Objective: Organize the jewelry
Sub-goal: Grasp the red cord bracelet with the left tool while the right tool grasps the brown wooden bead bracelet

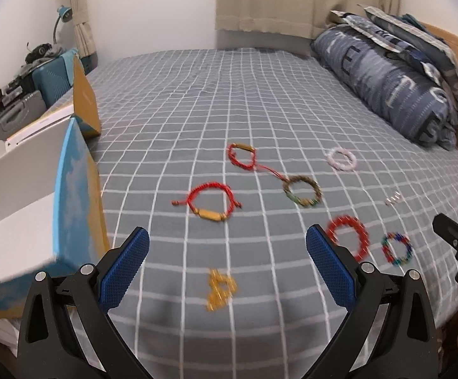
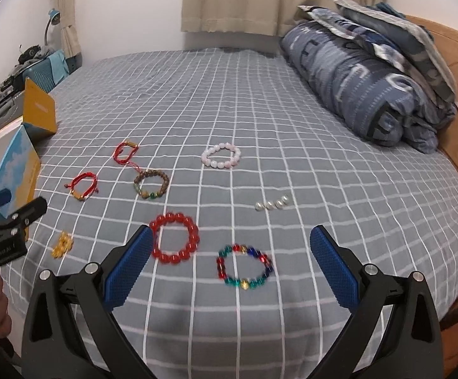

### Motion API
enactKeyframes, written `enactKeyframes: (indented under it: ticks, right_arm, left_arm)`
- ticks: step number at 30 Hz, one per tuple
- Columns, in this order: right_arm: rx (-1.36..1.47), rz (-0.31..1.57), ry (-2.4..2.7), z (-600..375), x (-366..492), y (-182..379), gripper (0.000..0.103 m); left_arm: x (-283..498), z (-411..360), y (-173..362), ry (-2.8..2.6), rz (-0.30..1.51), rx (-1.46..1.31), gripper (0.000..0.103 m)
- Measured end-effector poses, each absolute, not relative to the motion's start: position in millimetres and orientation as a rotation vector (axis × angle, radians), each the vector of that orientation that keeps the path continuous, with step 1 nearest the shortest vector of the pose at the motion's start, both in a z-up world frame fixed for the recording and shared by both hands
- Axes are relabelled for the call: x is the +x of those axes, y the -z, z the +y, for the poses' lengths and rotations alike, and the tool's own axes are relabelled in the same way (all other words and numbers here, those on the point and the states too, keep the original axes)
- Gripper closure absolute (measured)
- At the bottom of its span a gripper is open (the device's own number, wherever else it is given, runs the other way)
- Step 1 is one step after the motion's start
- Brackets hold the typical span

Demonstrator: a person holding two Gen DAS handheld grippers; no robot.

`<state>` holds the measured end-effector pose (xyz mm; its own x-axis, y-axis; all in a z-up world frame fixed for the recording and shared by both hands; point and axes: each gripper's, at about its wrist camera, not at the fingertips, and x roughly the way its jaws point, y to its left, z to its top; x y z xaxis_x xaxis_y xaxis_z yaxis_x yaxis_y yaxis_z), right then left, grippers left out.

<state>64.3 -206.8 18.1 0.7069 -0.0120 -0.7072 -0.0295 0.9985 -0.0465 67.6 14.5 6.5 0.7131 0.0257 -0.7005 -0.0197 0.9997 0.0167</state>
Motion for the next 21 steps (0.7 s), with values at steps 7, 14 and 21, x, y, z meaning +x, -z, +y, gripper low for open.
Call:
enactKeyframes:
  ticks: [7,14,21]
  right_arm:
    - [-0.097,0.854,-0.056,-171,125,9,0.013]
    - [-0.102,0.933,-0.093,-142,175,41,0.019]
    - [-0.074,1.012,-0.096,-136,212,74,0.031]
  left_arm:
    - [127,27,20,-0.036,0.85,0.01,0.006]
    - [171,44,55,-0.031,0.944,-0.025,0.015]
    - [191,54,81,-0.001,0.989,-0.051,0.019]
